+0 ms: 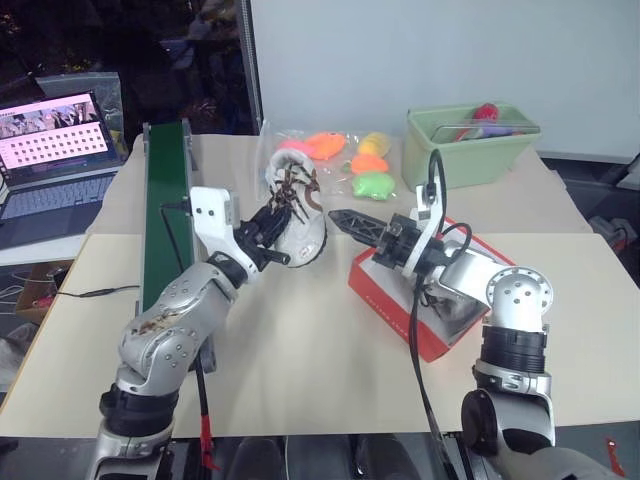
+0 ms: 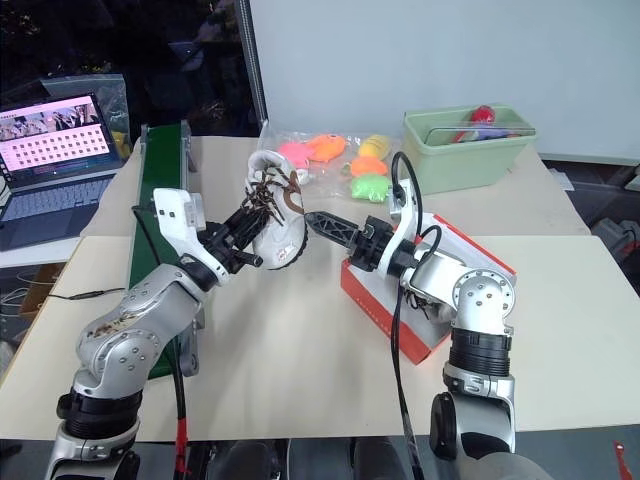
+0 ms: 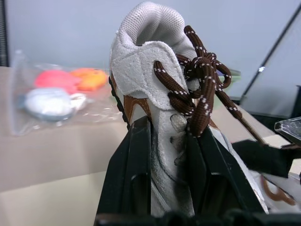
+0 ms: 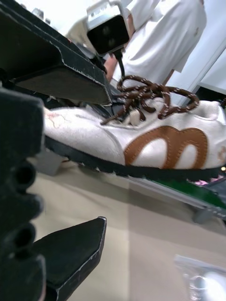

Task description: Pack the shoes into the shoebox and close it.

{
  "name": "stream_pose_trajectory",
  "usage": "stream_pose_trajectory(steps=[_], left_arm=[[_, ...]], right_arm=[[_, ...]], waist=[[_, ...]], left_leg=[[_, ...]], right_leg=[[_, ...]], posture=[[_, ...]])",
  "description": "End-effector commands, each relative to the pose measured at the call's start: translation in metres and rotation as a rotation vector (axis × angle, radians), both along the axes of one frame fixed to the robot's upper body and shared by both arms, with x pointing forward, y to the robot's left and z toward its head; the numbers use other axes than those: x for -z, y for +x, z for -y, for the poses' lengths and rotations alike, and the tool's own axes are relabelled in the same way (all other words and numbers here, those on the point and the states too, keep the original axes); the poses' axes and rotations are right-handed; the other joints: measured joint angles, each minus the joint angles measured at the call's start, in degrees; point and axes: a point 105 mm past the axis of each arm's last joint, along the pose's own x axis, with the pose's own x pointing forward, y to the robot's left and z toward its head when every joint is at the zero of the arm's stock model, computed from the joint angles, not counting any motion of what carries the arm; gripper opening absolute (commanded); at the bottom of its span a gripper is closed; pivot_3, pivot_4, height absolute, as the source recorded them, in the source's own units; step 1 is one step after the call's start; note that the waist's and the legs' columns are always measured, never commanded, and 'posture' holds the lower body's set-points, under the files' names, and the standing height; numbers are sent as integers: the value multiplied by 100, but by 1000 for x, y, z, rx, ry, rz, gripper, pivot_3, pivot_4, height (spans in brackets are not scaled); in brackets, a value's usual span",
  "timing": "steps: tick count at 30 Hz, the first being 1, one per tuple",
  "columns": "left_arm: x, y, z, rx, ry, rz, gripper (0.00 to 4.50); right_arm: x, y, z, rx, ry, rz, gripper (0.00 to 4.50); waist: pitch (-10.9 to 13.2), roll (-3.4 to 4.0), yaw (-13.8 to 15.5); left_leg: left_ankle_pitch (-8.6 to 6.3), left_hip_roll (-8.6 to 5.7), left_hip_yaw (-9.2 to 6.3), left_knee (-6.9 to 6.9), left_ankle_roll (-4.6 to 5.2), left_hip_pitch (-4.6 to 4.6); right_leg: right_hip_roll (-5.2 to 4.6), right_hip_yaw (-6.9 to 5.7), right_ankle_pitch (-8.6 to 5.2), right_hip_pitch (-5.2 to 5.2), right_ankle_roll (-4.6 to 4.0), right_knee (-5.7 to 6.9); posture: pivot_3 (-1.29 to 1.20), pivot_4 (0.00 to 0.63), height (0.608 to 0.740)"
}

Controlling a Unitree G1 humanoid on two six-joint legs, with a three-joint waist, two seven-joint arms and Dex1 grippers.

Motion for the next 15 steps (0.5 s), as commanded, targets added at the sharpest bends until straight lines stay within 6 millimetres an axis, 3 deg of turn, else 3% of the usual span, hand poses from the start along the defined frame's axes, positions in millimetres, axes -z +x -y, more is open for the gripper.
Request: stream_pose_trajectory(steps=[1, 9, 15], left_arm=[[-18, -5, 13, 68, -2, 84, 1027], [-17, -13, 35, 174, 1, 86, 1027], [-18, -11, 32, 165, 9, 89, 1027]], right_arm=[[-19, -5, -8, -38, 32, 46, 4500], [-23, -3, -26, -69, 37, 34, 4500], [-26, 5, -22, -39, 87, 3, 4500]], waist=[[0, 0, -7], [0, 0, -5], [0, 0, -5]], left_leg=[[0, 0, -1, 0, 0, -1], [0, 0, -4, 0, 0, -3], [0, 0, -4, 1, 0, -4]], right_leg=[[0, 0, 0, 0, 0, 0], [0, -3, 0, 0, 1, -1], [0, -3, 0, 0, 2, 0]], posture=[[0, 150, 729], [0, 150, 729], [0, 150, 729]])
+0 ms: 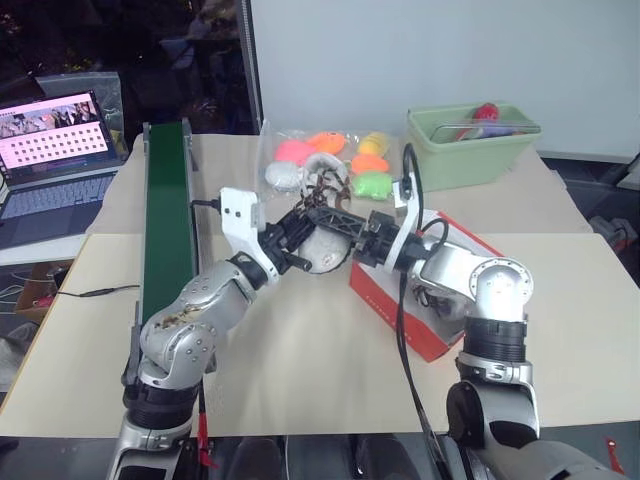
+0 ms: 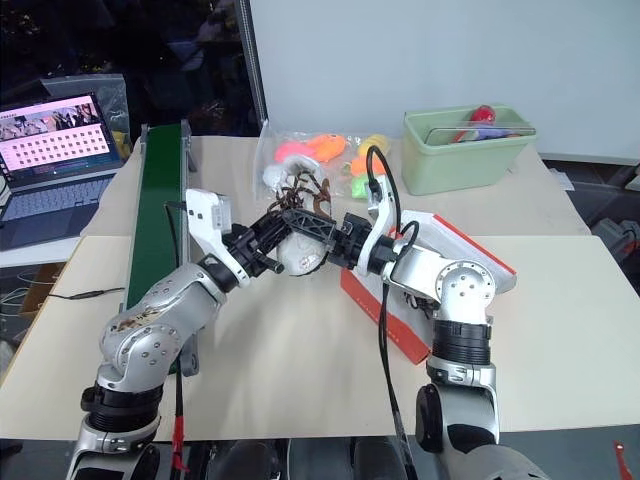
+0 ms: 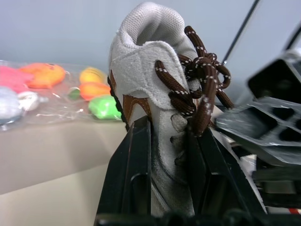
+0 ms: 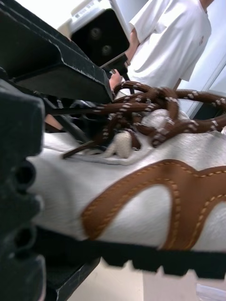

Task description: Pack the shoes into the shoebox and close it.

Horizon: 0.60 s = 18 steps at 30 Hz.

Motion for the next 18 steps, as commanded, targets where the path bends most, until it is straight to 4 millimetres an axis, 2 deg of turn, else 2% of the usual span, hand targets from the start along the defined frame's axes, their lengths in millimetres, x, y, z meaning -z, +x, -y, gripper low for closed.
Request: stream_pose_trajectory(steps=[1, 2, 12, 14, 18], left_arm=[[-19, -5, 3, 19, -4, 78, 1027], [-19, -4, 2, 15, -3, 78, 991], [-17, -5, 0, -2, 3, 80, 991], [-17, -6, 0, -4, 4, 80, 991], [-18, -7, 0, -5, 3, 79, 991]], right_arm=[[-20, 2, 4, 13, 72, 41, 4500], [-20, 3, 5, 16, 77, 39, 3979], [-27, 4, 10, 33, 129, 45, 864], [-29, 2, 11, 36, 137, 49, 580], [-29, 1, 10, 40, 140, 50, 567]], waist=[[0, 0, 1], [0, 0, 1], [0, 0, -2], [0, 0, -2], [0, 0, -2]], left_leg=[[0, 0, 0, 0, 0, 0], [0, 0, 0, 0, 0, 0], [0, 0, -2, 0, 0, -3], [0, 0, -2, 0, 0, -3], [0, 0, -2, 0, 0, -4]], right_leg=[[0, 0, 0, 0, 0, 0], [0, 0, 0, 0, 0, 0], [0, -2, 0, -1, 0, -1], [0, -2, 0, -1, 0, -1], [0, -2, 0, -1, 0, -1]], posture=[[0, 150, 729], [0, 150, 729], [0, 150, 729], [0, 150, 729], [0, 150, 729]])
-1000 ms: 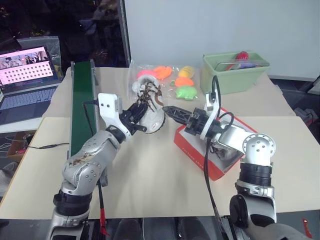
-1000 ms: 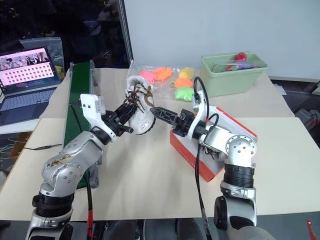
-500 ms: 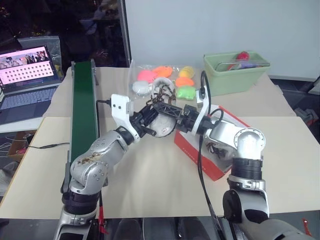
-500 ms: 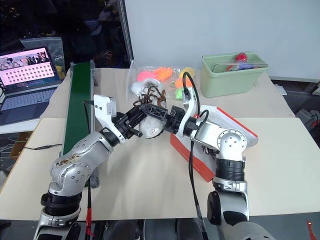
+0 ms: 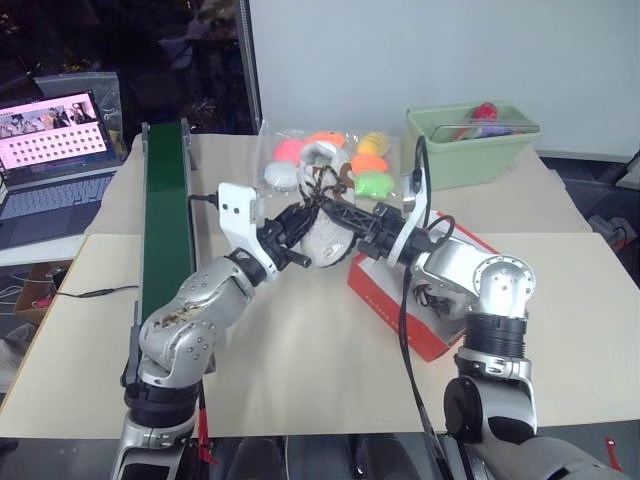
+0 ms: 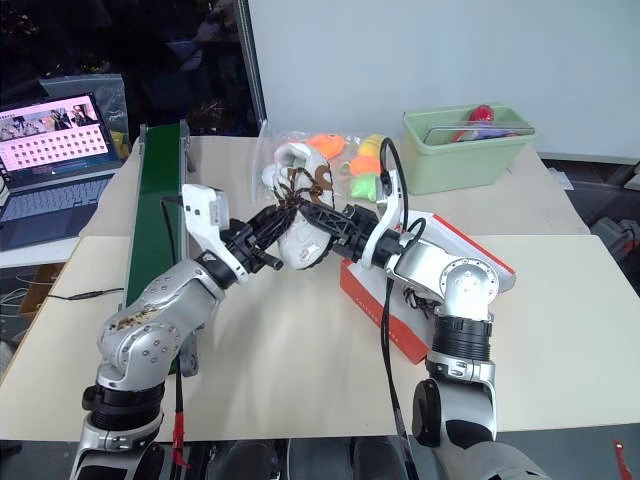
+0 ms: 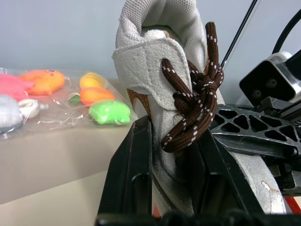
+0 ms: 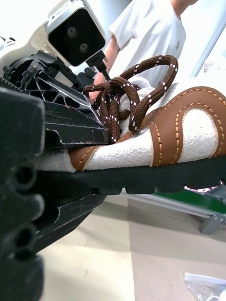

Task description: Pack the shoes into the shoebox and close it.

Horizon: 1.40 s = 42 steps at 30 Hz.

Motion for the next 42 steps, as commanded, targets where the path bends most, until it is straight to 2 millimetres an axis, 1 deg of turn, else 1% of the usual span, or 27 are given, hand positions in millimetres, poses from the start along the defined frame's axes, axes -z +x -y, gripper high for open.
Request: stream_pose_trajectory(steps=[1, 6, 8, 10, 11, 12, 14, 18, 19, 21, 23, 25, 27, 28, 29, 30, 32, 35, 38, 39, 42], left_arm=[[-10, -7, 3, 19, -4, 40, 991], [-4, -7, 6, 30, 52, 29, 991], [-7, -8, 3, 21, 59, 57, 991], [-10, -10, 0, 25, 42, 77, 1529], [-11, -10, 0, 28, 44, 81, 1677], [-11, -11, 0, 29, 76, 93, 2113], [-12, -14, 0, 33, 104, 111, 2784], [-15, -19, -3, 24, 103, 127, 2784], [-15, -20, -3, 24, 109, 131, 2784], [-12, -24, -2, 36, 141, 138, 2784], [-2, -33, -1, 84, 202, 144, 2784], [10, -44, 2, 159, 267, 144, 2784], [22, -55, 1, 235, 311, 126, 2784], [32, -60, -2, 281, 353, 103, 2784], [40, -64, -4, 314, 383, 85, 2784], [46, -68, -5, 348, 421, 81, 2784], [48, -72, -5, 379, 442, 86, 2784], [47, -75, -2, 400, 439, 101, 2784], [45, -74, 2, 400, 435, 115, 2784], [44, -74, 2, 397, 432, 117, 2784], [44, -72, 2, 383, 427, 116, 2784]], right_arm=[[-24, -5, 1, -3, 72, 82, 565], [-26, -6, -1, 5, 48, 107, 557], [-26, -2, 1, 44, 27, 122, 557], [-26, 3, 4, 95, -8, 142, 557], [-26, 4, 5, 111, -19, 148, 557], [-29, 9, 9, 159, -19, 157, 557], [-32, 19, 19, 260, -20, 160, 557], [-31, 45, 54, 532, -51, 155, 557], [-33, 48, 61, 583, -77, 177, 557], [-37, 51, 72, 648, -185, 258, 557], [-47, 46, 71, 611, -328, 396, 557], [-54, 33, 64, 489, -447, 511, 557], [-56, 13, 61, 314, -559, 599, 557], [-57, -1, 65, 197, -621, 630, 557], [-57, -12, 69, 113, -664, 642, 557], [-57, -19, 75, 52, -704, 627, 557], [-54, -22, 88, -1, -753, 545, 557], [-39, -23, 106, -61, -852, 441, 557], [-7, -10, 137, 1, -941, 251, 557], [3, -10, 144, 2, -972, 213, 557], [32, -16, 150, -42, -1007, 121, 557]], waist=[[0, 0, -1], [0, 0, 0], [0, 0, -2], [0, 0, -6], [0, 0, -5], [0, 0, -4], [0, 0, -4], [0, 0, 11], [0, 0, 13], [1, 1, 15], [1, 1, 8], [8, 13, -14], [14, 22, -22], [19, 30, -26], [23, 34, -21], [24, 35, -13], [27, 39, 2], [29, 35, 22], [29, 31, 25], [30, 29, 27], [30, 30, 45]], left_leg=[[0, 0, 0, 0, 0, 0], [0, 0, 0, 0, 0, 0], [0, 0, 0, 0, 0, 0], [0, 0, 0, 0, 0, 0], [0, 0, 0, 0, 0, -1], [0, 0, 0, 0, 0, 0], [0, 0, 0, 0, 0, -1], [0, 0, 0, 0, 0, -4], [0, 0, 0, 0, 0, -4], [0, 0, 0, 0, 0, -6], [0, 0, 1, 0, 0, -9], [0, 0, 3, 0, 0, -12], [0, 1, 6, -1, 0, -14], [0, 2, 5, -1, 0, -15], [0, 2, 6, -2, 0, -14], [0, 3, 5, -2, 0, -14], [0, 4, 4, -2, 0, -10], [0, 4, 7, 1, 1, 9], [-1, 4, 8, 1, 1, 18], [-1, 3, 9, 1, 1, 18], [-1, 2, 7, 1, 2, 7]], right_leg=[[0, 0, 0, 0, 0, 0], [0, 0, 0, 0, 0, 0], [0, 0, 0, 0, 0, 0], [0, 0, 0, -1, 0, 0], [0, 0, 0, -2, 0, 0], [0, 0, 0, -1, 0, 0], [0, -1, 0, -2, 1, 0], [0, -1, 0, -3, 1, -1], [0, -1, 0, -3, 1, -2], [-1, -1, 0, -4, 1, -2], [-1, 0, 0, -10, 1, -2], [-1, 1, 0, -15, 1, -2], [-1, 3, -1, -19, 1, -3], [1, 2, -1, -22, 0, -1], [1, 2, -2, -23, -1, -1], [1, 1, -7, -23, -5, 3], [1, 0, -9, -20, -8, 4], [0, 1, -11, 4, -10, -3], [0, 2, -12, 14, -8, -9], [-1, 3, -12, 14, -8, -9], [-1, 3, -15, 3, -4, -5]], posture=[[0, 150, 729], [0, 150, 729], [0, 150, 729], [0, 150, 729], [0, 150, 729], [0, 150, 729], [0, 150, 729], [0, 150, 729], [0, 150, 729], [0, 150, 729], [0, 150, 729], [0, 150, 729], [0, 150, 729], [0, 150, 729], [0, 150, 729], [0, 150, 729], [0, 150, 729], [0, 150, 729], [0, 150, 729], [0, 150, 729], [0, 150, 729]])
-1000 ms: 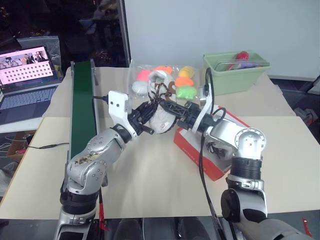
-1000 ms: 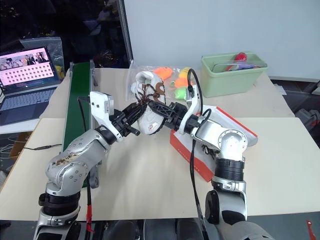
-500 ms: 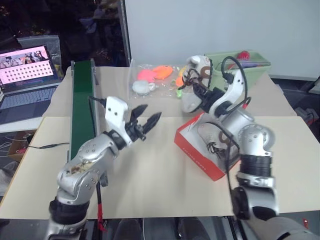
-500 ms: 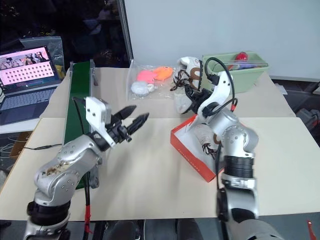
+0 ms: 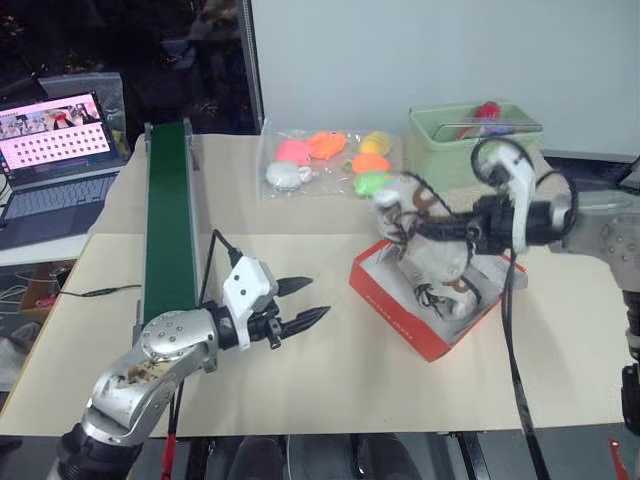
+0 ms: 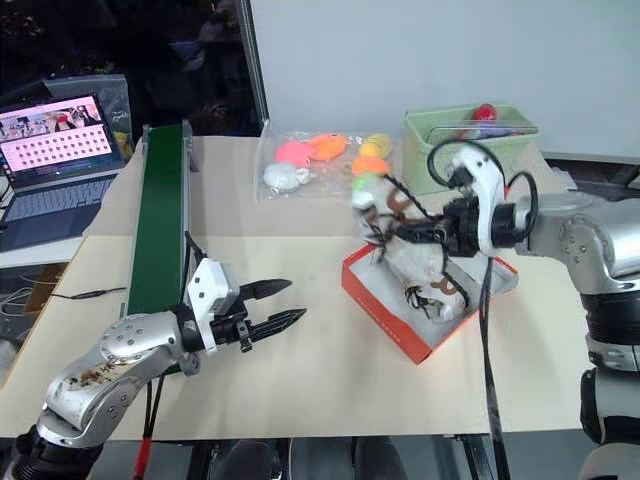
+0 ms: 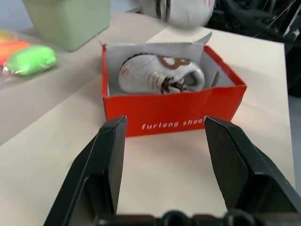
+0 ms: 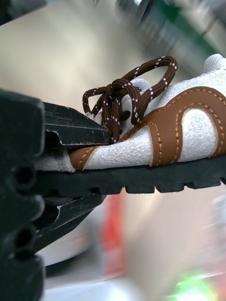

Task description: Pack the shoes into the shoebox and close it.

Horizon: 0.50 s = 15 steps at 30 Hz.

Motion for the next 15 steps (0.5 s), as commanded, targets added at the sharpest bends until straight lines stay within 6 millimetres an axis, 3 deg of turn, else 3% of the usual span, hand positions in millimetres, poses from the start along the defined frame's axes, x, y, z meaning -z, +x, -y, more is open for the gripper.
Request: stream_pose_trajectory(steps=[1, 5, 15], left_arm=[[-11, -3, 4, 10, -11, 62, 2784], [-12, -4, 5, 8, -15, 66, 2784], [-13, -1, 3, -20, -11, 78, 2784]], right_arm=[[19, -3, 6, 12, -44, -55, 557], [46, -1, 10, 46, -85, -108, 557], [81, 7, -9, 7, -143, -149, 557]], waist=[[1, 3, 1], [2, 4, -41], [2, 4, -9]], left_leg=[[-2, 0, -1, 0, 3, -5], [-2, 0, 0, 5, 3, -17], [-2, -1, -3, 15, 3, -10]], right_leg=[[0, 0, -1, -7, 0, 3], [0, 2, 0, -20, 0, 10], [1, 0, 0, -8, 2, 12]], posture=[[0, 150, 729], [0, 150, 729], [0, 150, 729]])
